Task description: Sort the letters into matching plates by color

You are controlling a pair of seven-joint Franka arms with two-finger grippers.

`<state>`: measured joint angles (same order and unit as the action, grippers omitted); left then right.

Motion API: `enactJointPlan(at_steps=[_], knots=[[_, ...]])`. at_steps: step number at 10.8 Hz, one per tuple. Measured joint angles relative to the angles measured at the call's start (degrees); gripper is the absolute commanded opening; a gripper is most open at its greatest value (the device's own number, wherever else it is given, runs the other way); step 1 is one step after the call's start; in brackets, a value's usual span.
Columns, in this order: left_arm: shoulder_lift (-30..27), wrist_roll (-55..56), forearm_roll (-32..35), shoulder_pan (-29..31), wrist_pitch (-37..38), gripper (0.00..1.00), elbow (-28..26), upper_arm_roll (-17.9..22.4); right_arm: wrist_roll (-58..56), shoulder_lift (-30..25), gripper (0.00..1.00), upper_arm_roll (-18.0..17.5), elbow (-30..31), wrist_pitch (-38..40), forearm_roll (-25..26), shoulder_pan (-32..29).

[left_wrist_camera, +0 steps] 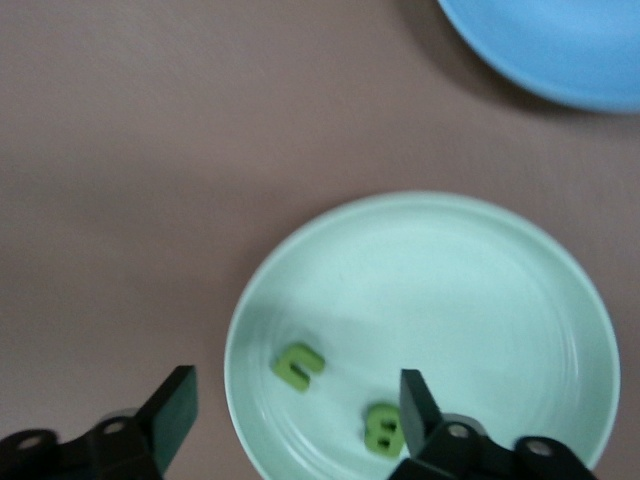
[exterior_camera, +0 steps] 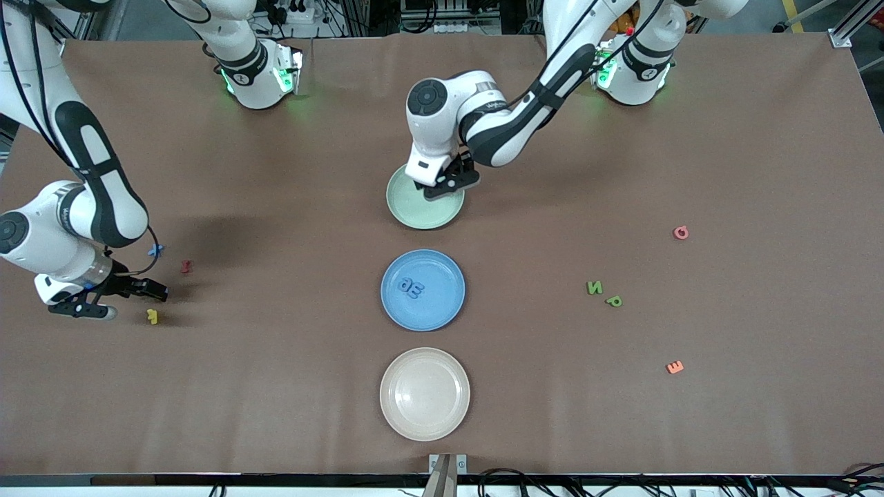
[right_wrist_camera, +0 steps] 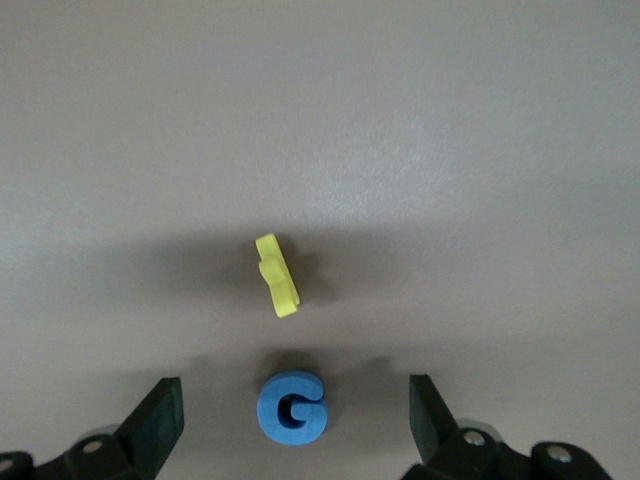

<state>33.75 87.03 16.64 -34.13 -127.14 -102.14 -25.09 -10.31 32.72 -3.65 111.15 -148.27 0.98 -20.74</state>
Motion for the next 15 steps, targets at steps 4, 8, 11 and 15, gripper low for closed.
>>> enactJointPlan(at_steps=[4, 8, 11, 15], knots=[[-0.3, 7.32, 0.0, 3.81, 6.47, 1.0, 5.29, 8.56, 0.0, 0.79, 0.97, -0.03, 2.93, -3.65, 0.0, -0.28], [-0.31, 12.06, 0.0, 16.08, 6.64, 1.0, 6.7, 9.94, -2.05, 0.79, 0.48, -0.03, 4.08, -4.96, 0.05, -0.77], [0.38, 13.81, 0.0, 22.28, 5.03, 1.0, 6.95, 11.23, -2.61, 0.16, 0.4, 0.0, 4.05, -5.17, 0.06, -1.08], [3.47, 11.23, 0.01, 29.47, -2.64, 1.0, 6.94, 11.8, -2.62, 0.13, 0.3, -0.04, 4.02, -5.22, 0.06, -1.1]])
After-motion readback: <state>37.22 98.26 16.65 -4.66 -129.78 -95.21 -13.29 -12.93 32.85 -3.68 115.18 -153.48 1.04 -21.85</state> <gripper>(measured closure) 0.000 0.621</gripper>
